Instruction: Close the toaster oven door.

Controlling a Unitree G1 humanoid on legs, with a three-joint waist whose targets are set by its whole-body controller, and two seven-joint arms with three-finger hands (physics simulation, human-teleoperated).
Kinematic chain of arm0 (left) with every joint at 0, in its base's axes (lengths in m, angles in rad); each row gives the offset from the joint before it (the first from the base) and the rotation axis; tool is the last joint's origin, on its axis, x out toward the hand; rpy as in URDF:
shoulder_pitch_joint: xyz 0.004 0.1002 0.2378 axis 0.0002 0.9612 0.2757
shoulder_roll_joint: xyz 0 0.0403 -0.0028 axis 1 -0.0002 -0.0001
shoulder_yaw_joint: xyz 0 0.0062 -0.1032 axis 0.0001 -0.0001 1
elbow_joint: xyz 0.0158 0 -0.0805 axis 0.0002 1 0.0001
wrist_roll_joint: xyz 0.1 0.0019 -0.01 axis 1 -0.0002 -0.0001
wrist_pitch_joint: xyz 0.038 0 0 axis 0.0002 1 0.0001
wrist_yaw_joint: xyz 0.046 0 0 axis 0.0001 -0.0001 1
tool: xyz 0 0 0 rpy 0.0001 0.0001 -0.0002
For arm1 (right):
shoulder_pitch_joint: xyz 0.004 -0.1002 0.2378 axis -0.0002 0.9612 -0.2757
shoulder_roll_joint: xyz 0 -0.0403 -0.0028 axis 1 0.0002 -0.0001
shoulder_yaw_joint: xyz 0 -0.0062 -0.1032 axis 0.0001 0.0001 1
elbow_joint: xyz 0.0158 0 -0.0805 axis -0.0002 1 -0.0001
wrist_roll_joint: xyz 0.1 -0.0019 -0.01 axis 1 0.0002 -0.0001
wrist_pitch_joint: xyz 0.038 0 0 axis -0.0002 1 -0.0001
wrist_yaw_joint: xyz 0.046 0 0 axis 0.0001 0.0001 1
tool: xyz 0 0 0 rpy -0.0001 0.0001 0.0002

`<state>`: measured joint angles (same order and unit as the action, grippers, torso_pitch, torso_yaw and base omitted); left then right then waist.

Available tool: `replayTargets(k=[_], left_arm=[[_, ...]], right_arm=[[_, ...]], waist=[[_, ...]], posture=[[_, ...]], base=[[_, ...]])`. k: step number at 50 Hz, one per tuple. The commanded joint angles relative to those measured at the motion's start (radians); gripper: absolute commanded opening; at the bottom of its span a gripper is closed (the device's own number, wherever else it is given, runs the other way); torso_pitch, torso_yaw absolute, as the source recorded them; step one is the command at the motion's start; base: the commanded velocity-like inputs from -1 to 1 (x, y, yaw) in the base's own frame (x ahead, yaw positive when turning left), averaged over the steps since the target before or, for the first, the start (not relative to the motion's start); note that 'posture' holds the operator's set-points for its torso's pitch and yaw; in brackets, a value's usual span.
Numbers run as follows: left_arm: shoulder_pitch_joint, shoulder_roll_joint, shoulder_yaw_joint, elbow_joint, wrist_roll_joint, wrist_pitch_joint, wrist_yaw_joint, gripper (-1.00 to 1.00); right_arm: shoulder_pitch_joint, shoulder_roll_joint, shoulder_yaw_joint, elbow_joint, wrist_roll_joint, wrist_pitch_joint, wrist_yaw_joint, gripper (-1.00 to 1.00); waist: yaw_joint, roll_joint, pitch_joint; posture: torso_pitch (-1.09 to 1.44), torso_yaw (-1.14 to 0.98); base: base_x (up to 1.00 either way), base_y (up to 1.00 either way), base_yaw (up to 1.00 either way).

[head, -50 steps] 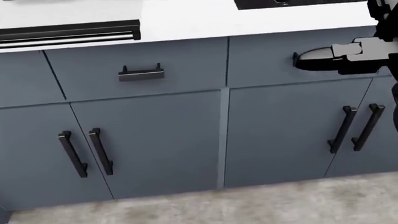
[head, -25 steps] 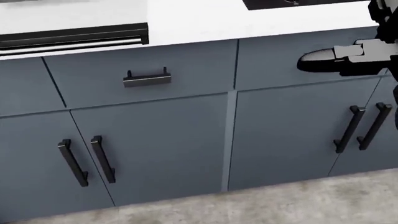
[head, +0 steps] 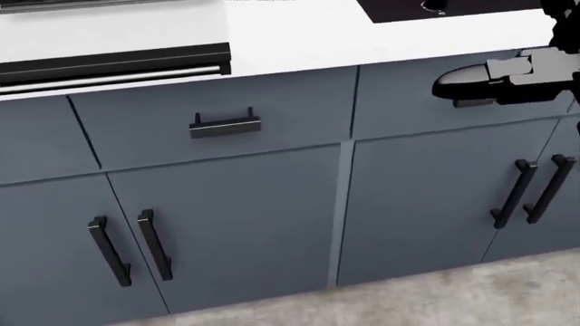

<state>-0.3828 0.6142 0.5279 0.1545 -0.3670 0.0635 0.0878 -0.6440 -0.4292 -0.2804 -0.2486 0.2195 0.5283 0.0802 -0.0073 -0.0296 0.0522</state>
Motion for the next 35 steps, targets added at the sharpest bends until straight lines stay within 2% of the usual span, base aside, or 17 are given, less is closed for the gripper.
replayTargets(k=[1, 4, 7, 9, 11, 12, 13, 14, 16, 20, 22, 24, 25, 26, 28, 33, 35], left_arm=[[-0.027, 0.033, 0.02, -0.032, 0.0, -0.024, -0.001, 1.0], [-0.027, 0.034, 0.021, -0.033, -0.002, -0.022, 0.0, 1.0], [-0.028, 0.036, 0.022, -0.032, -0.004, -0.021, 0.0, 1.0], [-0.026, 0.034, 0.021, -0.03, -0.002, -0.025, -0.001, 1.0], [-0.026, 0.036, 0.023, -0.031, -0.004, -0.023, -0.001, 1.0], [-0.025, 0.036, 0.023, -0.032, -0.004, -0.022, -0.001, 1.0], [-0.025, 0.036, 0.023, -0.033, -0.005, -0.021, -0.001, 1.0], [-0.024, 0.036, 0.023, -0.034, -0.005, -0.022, -0.001, 1.0], [-0.023, 0.036, 0.024, -0.034, -0.005, -0.021, -0.001, 1.0], [-0.024, 0.037, 0.025, -0.035, -0.007, -0.019, 0.001, 1.0], [-0.022, 0.036, 0.025, -0.038, -0.008, -0.018, 0.001, 1.0], [-0.022, 0.036, 0.025, -0.039, -0.008, -0.018, 0.001, 1.0], [-0.021, 0.036, 0.026, -0.039, -0.008, -0.017, 0.001, 1.0], [-0.021, 0.036, 0.026, -0.04, -0.009, -0.017, 0.001, 1.0], [-0.021, 0.036, 0.027, -0.042, -0.011, -0.014, 0.002, 1.0], [-0.021, 0.038, 0.031, -0.048, -0.016, -0.006, 0.004, 1.0], [-0.022, 0.04, 0.032, -0.047, -0.018, -0.005, 0.004, 1.0]], right_arm=[[-0.032, -0.01, -0.003, -0.026, -0.001, -0.019, -0.002, 1.0], [-0.029, -0.01, -0.005, -0.029, -0.001, -0.019, -0.001, 1.0], [-0.031, -0.011, -0.006, -0.027, -0.002, -0.019, -0.002, 1.0], [-0.029, -0.01, -0.005, -0.025, -0.003, -0.022, -0.002, 1.0], [-0.029, -0.01, -0.005, -0.025, -0.003, -0.023, -0.002, 1.0], [-0.029, -0.01, -0.005, -0.025, -0.004, -0.023, -0.001, 1.0], [-0.03, -0.01, -0.005, -0.025, -0.003, -0.022, -0.001, 1.0], [-0.031, -0.01, -0.005, -0.025, -0.003, -0.022, -0.001, 1.0], [-0.03, -0.01, -0.004, -0.025, -0.004, -0.023, -0.001, 1.0], [-0.033, -0.011, -0.004, -0.023, -0.005, -0.022, -0.002, 1.0], [-0.033, -0.011, -0.005, -0.023, -0.004, -0.022, -0.002, 1.0], [-0.032, -0.011, -0.006, -0.026, -0.004, -0.021, -0.002, 1.0], [-0.032, -0.011, -0.006, -0.026, -0.004, -0.02, -0.003, 1.0], [-0.033, -0.011, -0.005, -0.026, -0.004, -0.02, -0.003, 1.0], [-0.032, -0.011, -0.005, -0.027, -0.003, -0.019, -0.003, 1.0], [-0.035, -0.012, -0.009, -0.032, 0.006, -0.008, -0.006, 1.0], [-0.039, -0.013, -0.01, -0.033, 0.01, -0.003, -0.009, 1.0]], waist=[[0.008, -0.008, -0.022], [0.006, 0.013, -0.026], [0.001, 0.045, -0.015], [-0.006, 0.083, -0.016], [-0.009, 0.14, -0.025], [0.001, 0.104, -0.021], [-0.006, 0.121, -0.019], [0.001, 0.116, -0.018], [0.004, 0.1, -0.024], [0.012, 0.057, -0.016], [0.017, 0.024, -0.018], [0.019, -0.037, -0.037], [0.007, 0.009, -0.025], [0.011, -0.006, -0.025], [0.002, 0.0, -0.028], [-0.003, 0.044, -0.016], [-0.007, 0.072, -0.019]], posture=[[0.0, 0.0], [0.0, 0.0], [0.0, 0.0], [0.0, 0.0], [0.0, 0.0], [0.0, 0.0], [0.0, 0.0], [0.0, 0.0], [0.0, 0.0], [0.0, 0.0], [0.0, 0.0], [0.0, 0.0], [0.0, 0.0], [0.0, 0.0], [0.0, 0.0], [0.0, 0.0], [0.0, 0.0]], base=[[0.2, 0.05, 0.0], [0.21, 0.04, 0.0], [0.21, 0.05, 0.0], [0.21, 0.05, 0.0], [0.21, 0.05, 0.0], [0.22, 0.05, 0.0], [0.22, 0.05, 0.0], [0.22, 0.05, 0.0], [0.22, 0.05, 0.0], [0.22, 0.05, 0.0], [0.22, 0.05, 0.0], [0.23, 0.05, 0.0], [0.22, 0.05, 0.0], [0.23, 0.05, 0.0], [0.22, 0.05, 0.0], [0.23, 0.08, 0.0], [0.22, 0.15, 0.0]])
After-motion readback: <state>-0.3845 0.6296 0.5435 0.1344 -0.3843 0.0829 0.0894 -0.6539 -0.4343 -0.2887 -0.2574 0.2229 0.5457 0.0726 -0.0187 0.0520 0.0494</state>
